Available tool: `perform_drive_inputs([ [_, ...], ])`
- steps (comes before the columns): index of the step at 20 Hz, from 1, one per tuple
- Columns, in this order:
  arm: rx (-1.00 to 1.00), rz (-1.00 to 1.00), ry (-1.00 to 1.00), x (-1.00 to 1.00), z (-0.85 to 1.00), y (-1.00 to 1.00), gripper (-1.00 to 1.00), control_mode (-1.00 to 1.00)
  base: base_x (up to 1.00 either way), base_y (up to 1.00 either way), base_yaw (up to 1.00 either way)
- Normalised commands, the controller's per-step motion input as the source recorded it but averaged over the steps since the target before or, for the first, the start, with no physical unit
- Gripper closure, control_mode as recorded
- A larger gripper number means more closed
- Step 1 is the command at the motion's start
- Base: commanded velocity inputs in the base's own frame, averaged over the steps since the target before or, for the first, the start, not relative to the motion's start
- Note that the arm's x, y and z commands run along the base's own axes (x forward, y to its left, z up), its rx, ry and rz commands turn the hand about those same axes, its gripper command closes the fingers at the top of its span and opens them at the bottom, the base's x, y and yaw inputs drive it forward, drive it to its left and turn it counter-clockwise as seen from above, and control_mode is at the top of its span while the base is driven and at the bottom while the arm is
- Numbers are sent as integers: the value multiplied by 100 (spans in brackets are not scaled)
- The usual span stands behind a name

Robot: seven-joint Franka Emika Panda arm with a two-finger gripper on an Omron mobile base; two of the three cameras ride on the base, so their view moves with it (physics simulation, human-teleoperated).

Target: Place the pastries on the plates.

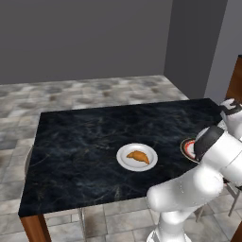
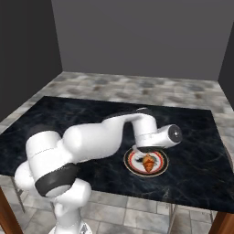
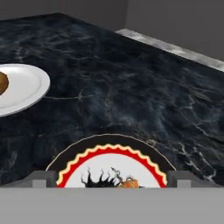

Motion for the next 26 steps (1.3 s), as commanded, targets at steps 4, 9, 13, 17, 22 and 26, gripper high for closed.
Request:
perform_drive_inputs([
  [4,-6,0,-30,-48,66,23,-100,-100,0,0,0],
  [9,-5,0,-32,-45,68,22,-100,-100,0,0,0],
  [13,-4,0,-27,-38,65,15,-100,-100,0,0,0],
  [17,-2,0,-22,-32,61,2,-100,-100,0,0,0],
  [22,0,0,-20,-26,50,0,-100,-100,0,0,0],
  [26,0,0,-18,-27,45,-5,-100,-100,0,0,0],
])
